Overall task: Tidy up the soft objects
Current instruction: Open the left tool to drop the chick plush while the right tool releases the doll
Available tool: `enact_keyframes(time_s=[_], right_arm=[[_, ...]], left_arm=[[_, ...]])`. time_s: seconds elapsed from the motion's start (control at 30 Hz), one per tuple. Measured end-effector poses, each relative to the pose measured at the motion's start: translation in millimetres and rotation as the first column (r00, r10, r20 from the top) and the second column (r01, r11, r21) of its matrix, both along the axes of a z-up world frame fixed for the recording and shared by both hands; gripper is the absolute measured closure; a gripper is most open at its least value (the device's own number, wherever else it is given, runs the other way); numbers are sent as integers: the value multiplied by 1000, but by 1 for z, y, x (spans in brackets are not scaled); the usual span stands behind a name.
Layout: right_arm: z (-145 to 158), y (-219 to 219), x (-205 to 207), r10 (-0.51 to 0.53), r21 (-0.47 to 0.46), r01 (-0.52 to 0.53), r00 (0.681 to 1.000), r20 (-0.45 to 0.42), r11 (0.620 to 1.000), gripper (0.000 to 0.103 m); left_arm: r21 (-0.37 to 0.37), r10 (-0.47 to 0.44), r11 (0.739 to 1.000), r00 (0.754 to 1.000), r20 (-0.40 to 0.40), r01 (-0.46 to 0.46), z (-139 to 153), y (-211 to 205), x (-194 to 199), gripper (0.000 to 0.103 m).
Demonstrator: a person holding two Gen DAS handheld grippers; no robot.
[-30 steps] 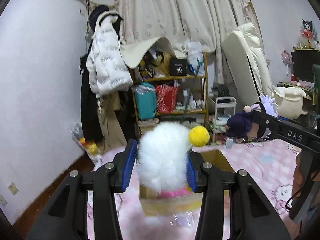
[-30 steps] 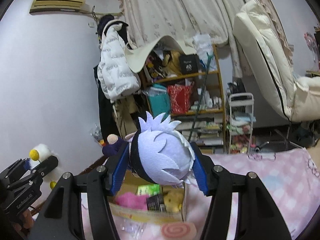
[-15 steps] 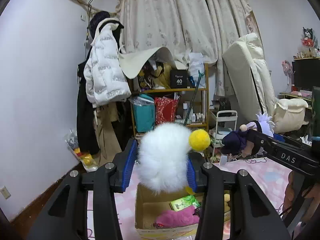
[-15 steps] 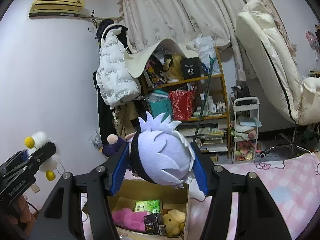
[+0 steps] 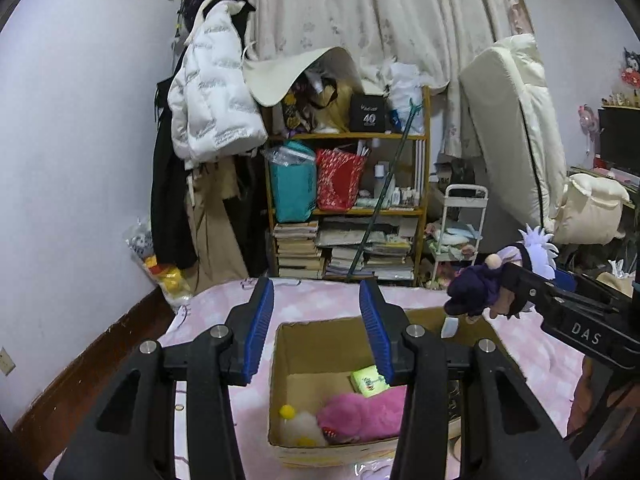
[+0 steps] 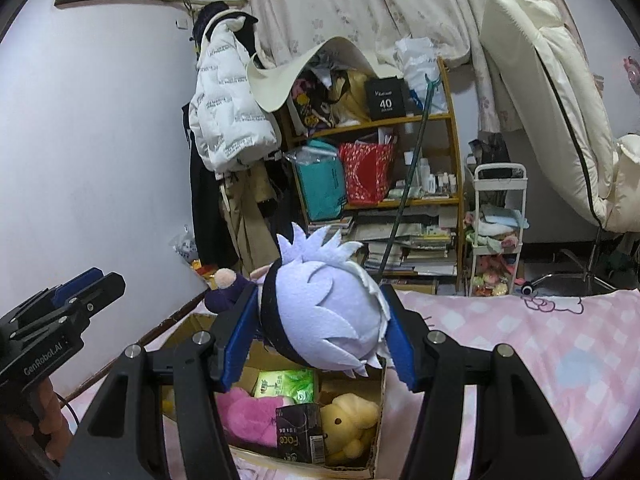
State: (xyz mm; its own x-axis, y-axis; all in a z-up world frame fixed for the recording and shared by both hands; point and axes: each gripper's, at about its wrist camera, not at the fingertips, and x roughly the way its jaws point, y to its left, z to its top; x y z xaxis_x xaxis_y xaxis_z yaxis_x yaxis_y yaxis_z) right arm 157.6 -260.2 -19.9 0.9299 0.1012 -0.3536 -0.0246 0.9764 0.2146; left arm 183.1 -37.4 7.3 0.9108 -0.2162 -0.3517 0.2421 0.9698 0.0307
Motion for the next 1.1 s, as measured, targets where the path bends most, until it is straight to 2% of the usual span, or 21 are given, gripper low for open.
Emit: enact_keyframes(time_s=[0.27, 0.37, 0.5, 0.6, 0.7, 0.8, 0.9, 1.03, 1.1], right_arm=[[-21, 1, 16, 30, 7, -30, 996, -83, 1000, 38], [-27, 0, 20, 43, 12, -42, 993, -112, 999, 38], [-34, 0, 22, 48, 15, -46, 988, -146, 999, 35], [-33, 0, 18, 46, 2, -46, 989, -139, 999, 24], [-32, -1, 16, 48, 6, -47, 989, -140, 999, 24], [-30, -2, 9, 43, 3, -43, 988, -146, 999, 23], [-27, -3, 1, 40, -4, -41, 988, -149, 999, 15], [-20, -5, -10, 38, -5, -39, 989, -146, 999, 11], [-17, -5, -16, 38, -6, -39, 988, -147, 999, 5]], left_arm=[[25, 31, 999, 994, -104, -28, -23, 2, 14, 59], [33, 40, 999, 990, -132, -35, -31, 2, 14, 55], [52, 44, 998, 989, -139, -37, -36, 1, 12, 49], [63, 49, 997, 988, -146, -41, -37, 1, 9, 45], [54, 63, 997, 986, -152, -55, -35, 3, 4, 34], [51, 62, 997, 988, -141, -55, -31, 4, -4, 29], [54, 68, 997, 990, -123, -61, -25, 5, -14, 19], [55, 62, 997, 991, -123, -56, -18, 8, -25, 19], [59, 68, 996, 989, -128, -61, -15, 10, -29, 15]])
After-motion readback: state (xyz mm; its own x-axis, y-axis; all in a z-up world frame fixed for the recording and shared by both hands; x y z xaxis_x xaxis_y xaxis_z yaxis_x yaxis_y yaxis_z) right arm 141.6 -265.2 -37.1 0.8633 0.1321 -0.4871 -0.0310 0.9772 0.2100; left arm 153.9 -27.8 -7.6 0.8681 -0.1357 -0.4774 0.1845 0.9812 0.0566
